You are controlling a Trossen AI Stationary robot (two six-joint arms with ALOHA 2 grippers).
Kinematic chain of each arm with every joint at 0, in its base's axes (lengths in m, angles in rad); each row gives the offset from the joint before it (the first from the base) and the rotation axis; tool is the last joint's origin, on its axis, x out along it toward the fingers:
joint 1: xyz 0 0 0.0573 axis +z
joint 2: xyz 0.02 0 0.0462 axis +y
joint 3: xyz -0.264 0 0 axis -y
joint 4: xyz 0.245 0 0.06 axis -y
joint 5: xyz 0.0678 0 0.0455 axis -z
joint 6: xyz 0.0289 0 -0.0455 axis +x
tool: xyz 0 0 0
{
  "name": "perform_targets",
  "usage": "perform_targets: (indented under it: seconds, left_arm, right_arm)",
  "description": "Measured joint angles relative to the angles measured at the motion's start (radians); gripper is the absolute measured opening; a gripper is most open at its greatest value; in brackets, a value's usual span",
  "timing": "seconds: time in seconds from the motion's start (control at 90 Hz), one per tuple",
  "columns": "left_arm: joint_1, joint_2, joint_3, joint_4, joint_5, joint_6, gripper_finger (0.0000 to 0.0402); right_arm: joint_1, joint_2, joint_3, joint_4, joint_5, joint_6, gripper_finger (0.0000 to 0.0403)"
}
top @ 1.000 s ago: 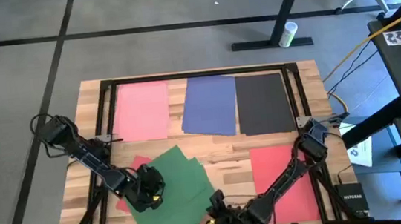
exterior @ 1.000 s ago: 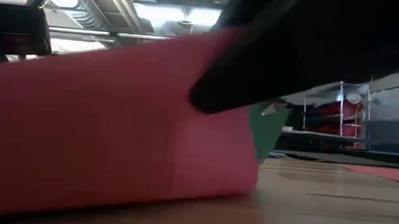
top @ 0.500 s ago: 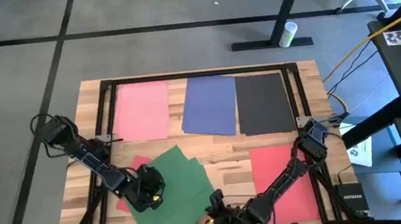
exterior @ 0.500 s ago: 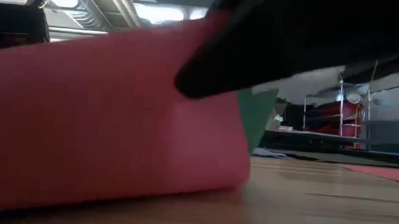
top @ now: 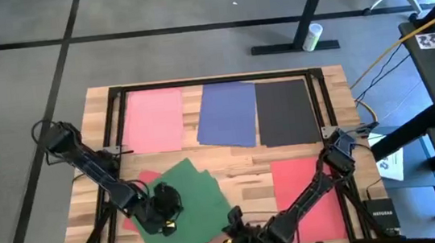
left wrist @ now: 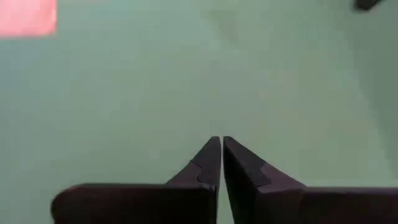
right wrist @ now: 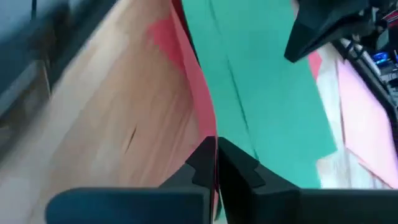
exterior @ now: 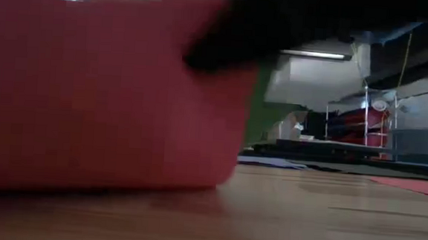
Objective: Organize paper
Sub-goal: Stack the red paper on top of the other red paper on the table
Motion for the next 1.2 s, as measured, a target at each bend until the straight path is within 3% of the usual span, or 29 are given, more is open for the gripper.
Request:
perform_targets:
  seconds: [0.311, 0.7, 0.811, 1.2]
  left_arm:
    - [-0.066, -0.038, 0.213, -0.001, -0.078, 0.362, 0.0000]
    - [-0.220, -0.039, 0.421, -0.001, -0.274, 0.691, 0.0000]
    - [-0.246, -0.040, 0.440, 0.000, -0.307, 0.715, 0.0000]
    - [-0.282, -0.040, 0.441, -0.012, -0.336, 0.679, 0.0000]
  right_arm:
    - [0.000, -0.001, 0.199, -0.194, 0.085, -0.025, 0.0000]
    - [-0.021, -0.001, 0.529, -0.582, 0.162, 0.077, 0.0000]
    - [-0.037, -0.002, 0.626, -0.677, 0.176, 0.123, 0.0000]
    - [-0.088, -0.127, 0.600, -0.861, 0.228, 0.385, 0.0000]
